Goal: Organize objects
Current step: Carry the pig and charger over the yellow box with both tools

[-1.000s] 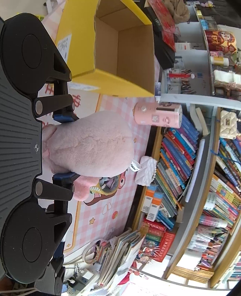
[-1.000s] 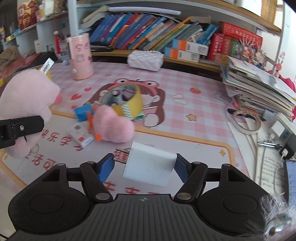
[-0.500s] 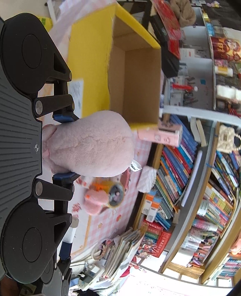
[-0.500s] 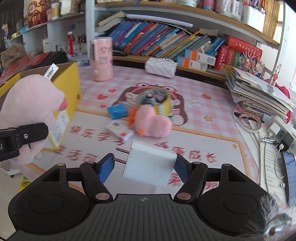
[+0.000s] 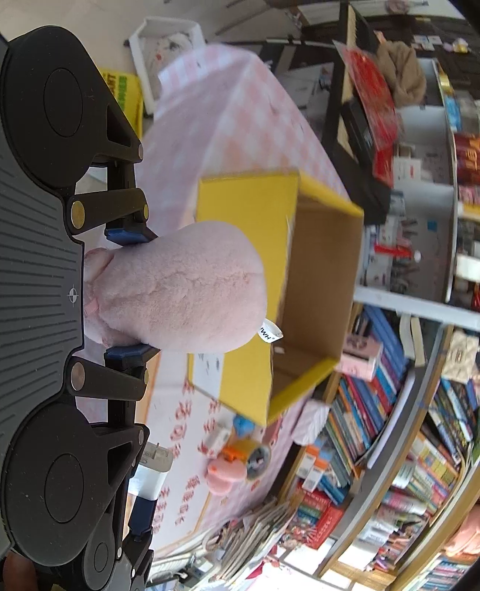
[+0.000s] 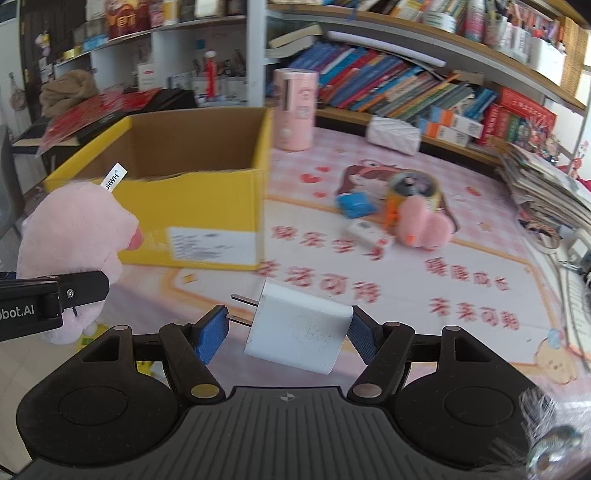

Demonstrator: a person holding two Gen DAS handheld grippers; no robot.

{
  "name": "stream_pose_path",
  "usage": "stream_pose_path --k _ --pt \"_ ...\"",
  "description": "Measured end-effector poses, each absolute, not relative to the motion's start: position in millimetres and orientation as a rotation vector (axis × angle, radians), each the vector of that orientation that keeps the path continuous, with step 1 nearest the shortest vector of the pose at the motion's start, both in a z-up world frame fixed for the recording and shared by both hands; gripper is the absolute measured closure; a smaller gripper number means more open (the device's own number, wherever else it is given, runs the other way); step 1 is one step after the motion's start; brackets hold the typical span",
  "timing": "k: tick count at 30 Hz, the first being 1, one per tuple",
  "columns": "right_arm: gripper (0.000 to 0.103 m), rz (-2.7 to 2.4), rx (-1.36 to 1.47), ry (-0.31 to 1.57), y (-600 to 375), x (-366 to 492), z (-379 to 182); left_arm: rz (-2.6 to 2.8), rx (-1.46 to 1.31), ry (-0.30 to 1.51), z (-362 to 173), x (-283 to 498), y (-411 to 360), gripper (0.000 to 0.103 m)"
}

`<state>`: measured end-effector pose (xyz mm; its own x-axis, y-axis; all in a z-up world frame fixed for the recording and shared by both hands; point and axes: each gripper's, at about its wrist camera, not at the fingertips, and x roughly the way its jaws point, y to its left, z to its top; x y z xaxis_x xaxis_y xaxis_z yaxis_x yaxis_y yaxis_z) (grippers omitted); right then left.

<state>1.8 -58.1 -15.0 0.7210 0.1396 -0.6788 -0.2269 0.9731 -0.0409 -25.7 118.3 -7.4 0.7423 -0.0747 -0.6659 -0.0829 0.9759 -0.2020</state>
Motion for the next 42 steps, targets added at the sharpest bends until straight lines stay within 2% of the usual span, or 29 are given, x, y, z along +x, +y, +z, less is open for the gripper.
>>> stream_pose_path --k 9,24,42 --pt "0.036 0.239 -0.117 0.723 -14.4 -21.4 -12.7 0.034 -0.226 0.704 -0.6 -51.7 154.9 0.055" --pt "0.036 0.246 -0.148 0.673 7.8 -28.6 3.4 0.015 -0.218 0.617 16.2 -56.9 168.7 0.055" --pt "0.036 0.284 -0.155 0.507 16.8 30.6 42.8 0.024 -0.162 0.470 55.4 4.1 169.6 0.055"
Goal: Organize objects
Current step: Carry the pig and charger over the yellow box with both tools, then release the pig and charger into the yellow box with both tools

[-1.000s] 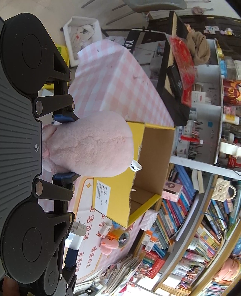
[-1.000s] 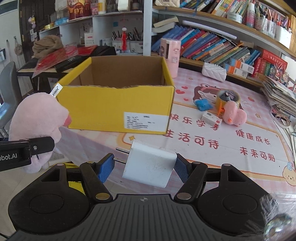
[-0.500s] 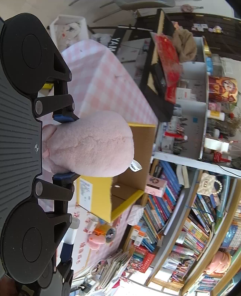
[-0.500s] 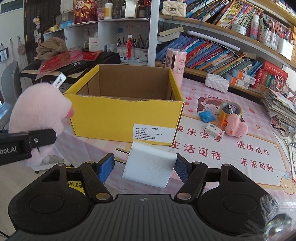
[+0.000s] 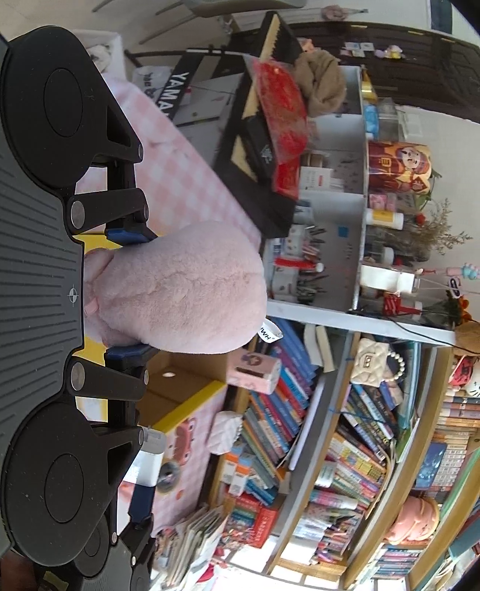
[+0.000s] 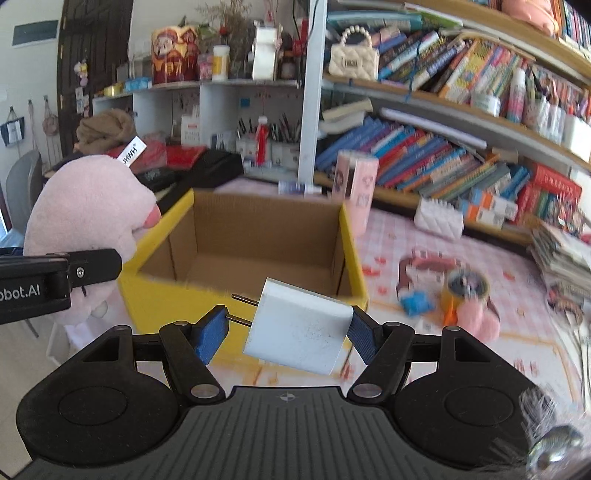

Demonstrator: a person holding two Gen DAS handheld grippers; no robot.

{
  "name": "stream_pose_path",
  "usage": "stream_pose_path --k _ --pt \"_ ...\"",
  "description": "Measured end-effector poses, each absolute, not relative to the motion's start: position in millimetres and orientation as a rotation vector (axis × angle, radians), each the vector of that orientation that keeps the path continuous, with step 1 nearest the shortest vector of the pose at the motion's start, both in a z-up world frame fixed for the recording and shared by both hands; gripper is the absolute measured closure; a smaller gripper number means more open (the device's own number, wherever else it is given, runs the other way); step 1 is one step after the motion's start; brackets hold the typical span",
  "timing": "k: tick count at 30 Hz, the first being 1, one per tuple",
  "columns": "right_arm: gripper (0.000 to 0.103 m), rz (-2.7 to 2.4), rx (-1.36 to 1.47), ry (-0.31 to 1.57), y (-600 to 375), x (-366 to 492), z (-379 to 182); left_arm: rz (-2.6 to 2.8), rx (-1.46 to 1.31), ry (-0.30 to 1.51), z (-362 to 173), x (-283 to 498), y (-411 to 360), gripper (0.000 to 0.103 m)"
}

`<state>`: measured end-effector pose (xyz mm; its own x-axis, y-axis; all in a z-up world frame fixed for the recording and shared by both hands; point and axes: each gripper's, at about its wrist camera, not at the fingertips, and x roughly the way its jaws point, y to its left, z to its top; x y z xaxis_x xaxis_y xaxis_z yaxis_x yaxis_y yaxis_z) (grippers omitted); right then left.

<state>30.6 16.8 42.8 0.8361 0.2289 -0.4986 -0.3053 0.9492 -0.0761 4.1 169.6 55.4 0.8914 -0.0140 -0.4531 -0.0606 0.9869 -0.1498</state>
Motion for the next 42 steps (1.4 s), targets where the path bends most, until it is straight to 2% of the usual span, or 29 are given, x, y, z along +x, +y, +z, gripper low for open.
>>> stream_pose_path --k 8,21,42 --pt "0.036 0.352 -0.236 0.488 30.9 94.6 39.9 0.063 -0.148 0.493 48.5 58.1 168.4 0.055" --pt "0.035 0.562 -0.358 0.643 45.9 167.1 -3.0 0.130 -0.139 0.701 3.3 128.7 157.5 0.055" --pt "0.035 0.863 -0.340 0.762 35.0 221.0 -8.8 0.191 -0.081 0.748 -3.9 164.1 137.2 0.053"
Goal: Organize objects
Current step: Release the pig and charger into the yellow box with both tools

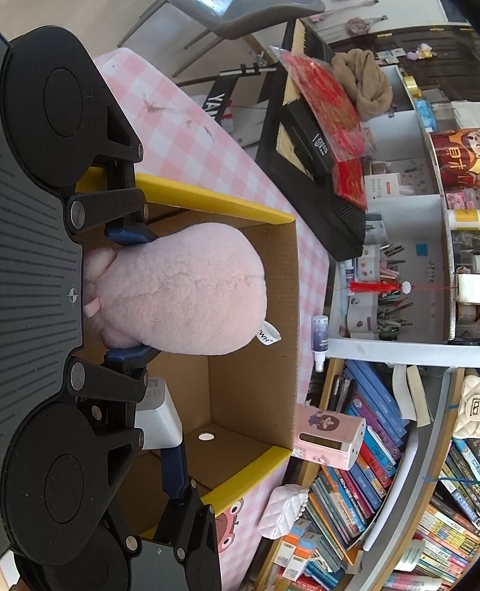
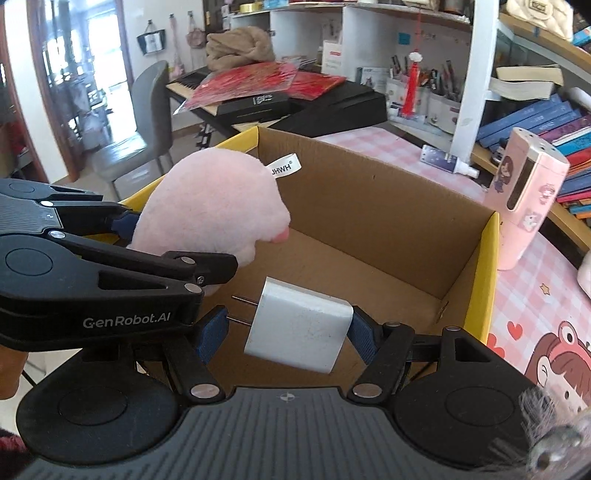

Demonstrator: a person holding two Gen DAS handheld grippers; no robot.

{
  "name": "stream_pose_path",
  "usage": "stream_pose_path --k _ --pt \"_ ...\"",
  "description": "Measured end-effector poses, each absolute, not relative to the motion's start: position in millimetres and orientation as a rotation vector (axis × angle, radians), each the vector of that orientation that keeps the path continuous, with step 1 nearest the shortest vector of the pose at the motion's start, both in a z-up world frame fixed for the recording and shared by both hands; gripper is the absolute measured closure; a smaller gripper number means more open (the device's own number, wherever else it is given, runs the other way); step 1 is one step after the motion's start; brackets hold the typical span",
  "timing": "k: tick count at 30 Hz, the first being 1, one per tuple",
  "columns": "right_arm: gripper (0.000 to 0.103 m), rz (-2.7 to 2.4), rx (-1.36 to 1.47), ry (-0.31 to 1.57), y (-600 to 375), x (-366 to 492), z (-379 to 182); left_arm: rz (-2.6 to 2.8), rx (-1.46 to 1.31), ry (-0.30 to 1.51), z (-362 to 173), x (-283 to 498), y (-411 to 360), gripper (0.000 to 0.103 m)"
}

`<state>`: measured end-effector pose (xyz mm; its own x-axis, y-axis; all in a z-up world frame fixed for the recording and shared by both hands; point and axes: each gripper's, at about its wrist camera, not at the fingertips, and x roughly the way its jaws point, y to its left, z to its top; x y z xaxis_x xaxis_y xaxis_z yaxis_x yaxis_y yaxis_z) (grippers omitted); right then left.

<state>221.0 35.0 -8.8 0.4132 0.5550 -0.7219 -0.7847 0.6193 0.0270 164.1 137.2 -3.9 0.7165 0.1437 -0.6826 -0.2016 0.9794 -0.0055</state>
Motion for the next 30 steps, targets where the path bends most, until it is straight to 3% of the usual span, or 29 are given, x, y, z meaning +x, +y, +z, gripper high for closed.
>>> stream_pose_path --k 9,13,17,30 --pt "0.035 0.860 -0.345 0.741 32.6 218.2 -9.7 0.217 -0.091 0.721 -4.7 164.0 133.5 0.047" --pt "0.027 0.864 -0.354 0.695 30.4 213.4 -7.5 0.216 -0.113 0.647 3.8 155.0 130.2 0.027" --pt "0.025 0.842 -0.338 0.680 27.0 211.0 -3.2 0.219 -0.131 0.563 17.7 144.6 128.3 0.023" --pt "0.022 0.579 -0.243 0.436 -12.3 151.3 37.4 0.280 -0.196 0.396 48.5 82.7 136.3 0.018"
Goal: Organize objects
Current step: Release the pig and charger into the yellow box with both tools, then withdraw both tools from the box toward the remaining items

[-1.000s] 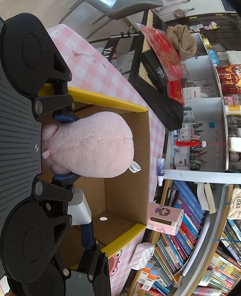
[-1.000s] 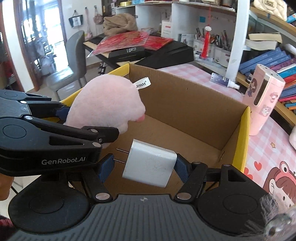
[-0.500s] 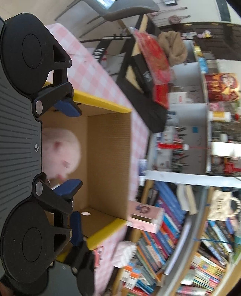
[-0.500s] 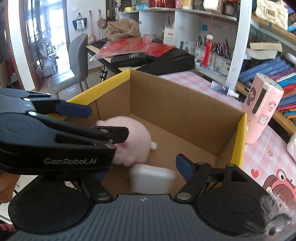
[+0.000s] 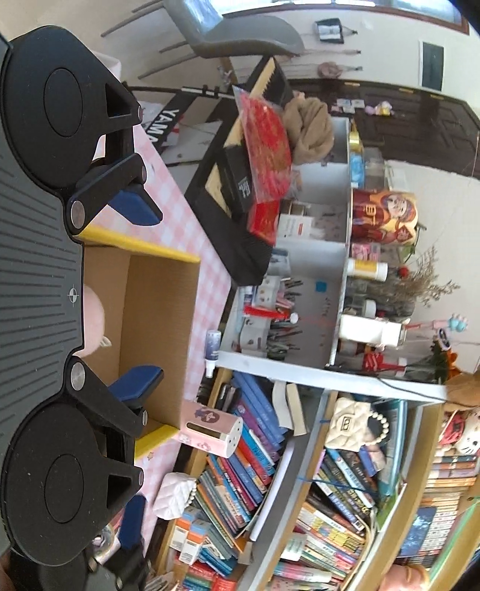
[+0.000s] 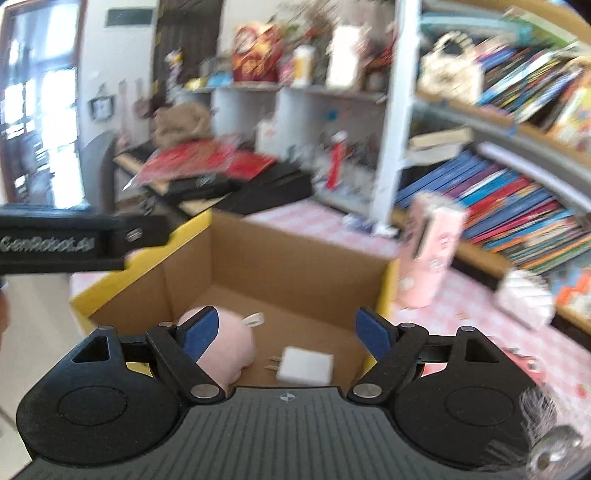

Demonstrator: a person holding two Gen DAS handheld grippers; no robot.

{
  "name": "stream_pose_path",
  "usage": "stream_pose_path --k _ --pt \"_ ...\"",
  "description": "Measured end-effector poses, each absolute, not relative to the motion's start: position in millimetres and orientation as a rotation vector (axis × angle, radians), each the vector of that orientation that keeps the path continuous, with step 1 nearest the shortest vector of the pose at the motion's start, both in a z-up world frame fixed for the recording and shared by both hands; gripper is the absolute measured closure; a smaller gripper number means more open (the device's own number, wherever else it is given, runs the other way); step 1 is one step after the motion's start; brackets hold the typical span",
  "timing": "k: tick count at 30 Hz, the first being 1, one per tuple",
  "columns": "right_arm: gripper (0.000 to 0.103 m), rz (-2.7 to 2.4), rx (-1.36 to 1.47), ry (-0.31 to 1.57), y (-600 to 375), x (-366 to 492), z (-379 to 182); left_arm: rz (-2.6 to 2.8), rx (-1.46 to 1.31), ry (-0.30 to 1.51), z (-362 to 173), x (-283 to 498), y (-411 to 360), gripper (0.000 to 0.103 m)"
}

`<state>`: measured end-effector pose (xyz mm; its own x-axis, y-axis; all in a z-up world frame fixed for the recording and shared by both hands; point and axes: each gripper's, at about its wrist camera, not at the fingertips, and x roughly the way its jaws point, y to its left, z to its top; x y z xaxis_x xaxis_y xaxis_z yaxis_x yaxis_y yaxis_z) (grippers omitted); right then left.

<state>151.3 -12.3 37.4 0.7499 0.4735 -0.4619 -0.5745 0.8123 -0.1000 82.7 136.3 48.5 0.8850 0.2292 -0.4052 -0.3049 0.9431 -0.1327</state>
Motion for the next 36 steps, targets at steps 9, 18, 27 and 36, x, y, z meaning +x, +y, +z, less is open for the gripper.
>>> stream_pose_path --k 9,18,27,36 --pt "0.021 0.424 -0.220 0.417 -23.5 107.1 38.7 0.284 -0.191 0.425 42.6 37.9 140.0 0.018" --pt "0.018 0.341 -0.259 0.516 -21.3 59.7 20.7 0.328 -0.162 0.565 15.9 -8.9 134.3 0.018" --pt "0.017 0.265 -0.231 0.636 -28.6 12.3 -0.5 0.315 -0.136 0.658 0.8 -46.7 125.7 0.018" --pt "0.013 0.209 -0.218 0.654 -43.2 -21.5 -3.9 0.220 -0.085 0.680 -1.9 -61.0 106.4 0.018"
